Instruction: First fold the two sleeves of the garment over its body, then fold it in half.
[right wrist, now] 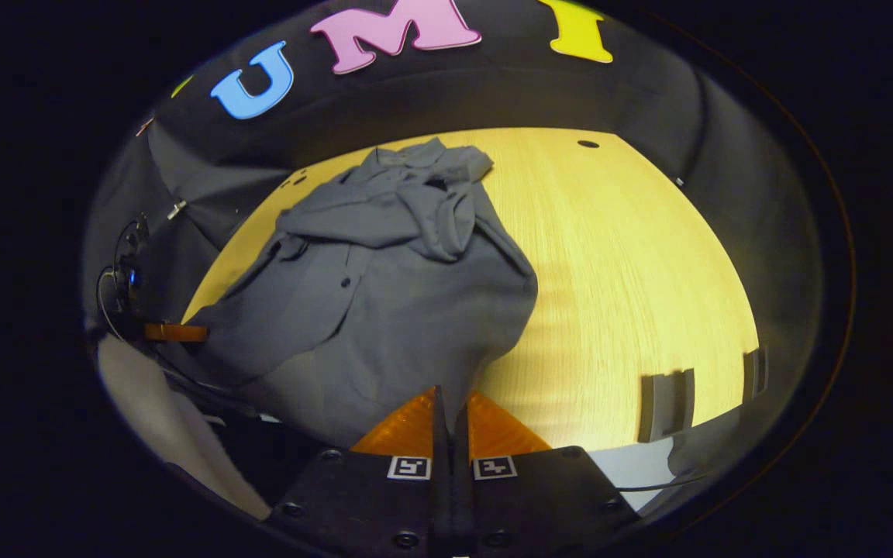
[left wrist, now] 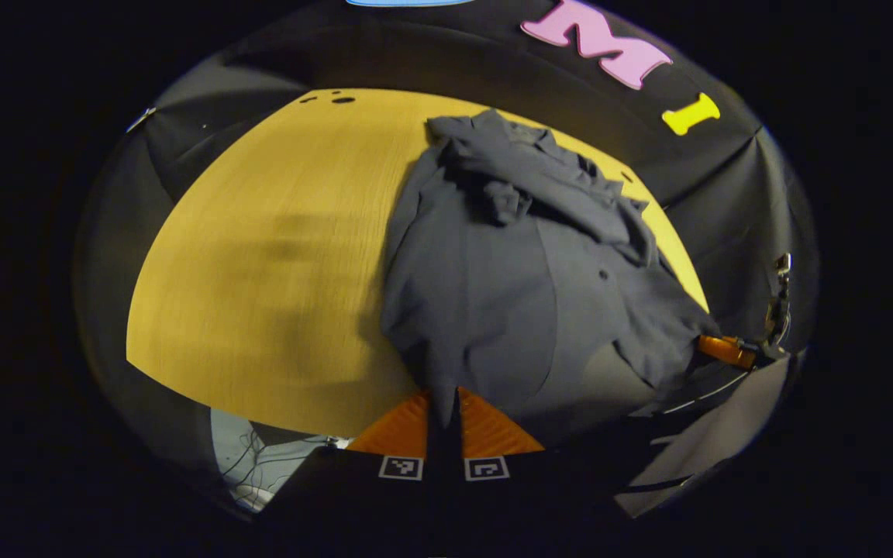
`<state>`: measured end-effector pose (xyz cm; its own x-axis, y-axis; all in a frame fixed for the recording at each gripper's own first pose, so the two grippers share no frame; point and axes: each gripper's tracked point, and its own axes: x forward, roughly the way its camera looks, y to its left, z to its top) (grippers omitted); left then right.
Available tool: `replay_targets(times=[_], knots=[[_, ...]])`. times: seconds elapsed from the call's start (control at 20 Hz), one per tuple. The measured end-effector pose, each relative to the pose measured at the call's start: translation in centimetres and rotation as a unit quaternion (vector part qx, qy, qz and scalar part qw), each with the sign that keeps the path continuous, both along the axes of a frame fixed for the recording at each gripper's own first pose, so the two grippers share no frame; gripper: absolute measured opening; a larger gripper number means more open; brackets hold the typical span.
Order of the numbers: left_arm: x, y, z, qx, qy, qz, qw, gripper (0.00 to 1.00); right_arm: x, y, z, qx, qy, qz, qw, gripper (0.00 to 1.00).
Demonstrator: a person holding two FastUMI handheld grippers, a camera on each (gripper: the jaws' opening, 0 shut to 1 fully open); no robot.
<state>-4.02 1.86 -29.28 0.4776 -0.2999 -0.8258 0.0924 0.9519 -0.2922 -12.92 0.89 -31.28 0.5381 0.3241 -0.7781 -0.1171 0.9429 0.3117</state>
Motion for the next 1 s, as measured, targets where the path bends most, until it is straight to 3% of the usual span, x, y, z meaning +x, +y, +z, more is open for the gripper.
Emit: replay_targets(times=[0.3, 0.55, 1.0], knots=[[6.4, -0.1, 6.4, -0.035, -0.074, 0.026, 0.996, 0.05, 7.3, 0.2, 7.2, 0.070, -0.094, -0.052, 0.992, 0.05], [10.9, -0.1, 11.3, -0.058, -0.129, 0.041, 0.989, 0.06, 12.8, 0.2, 11.4, 0.093, -0.154, -0.067, 0.981, 0.05], [20.4, -1.7, 14.6, -0.072, -0.206, 0.038, 0.975, 0.05, 22.3, 0.8, 14.1, 0.107, -0.215, -0.086, 0.967, 0.05]])
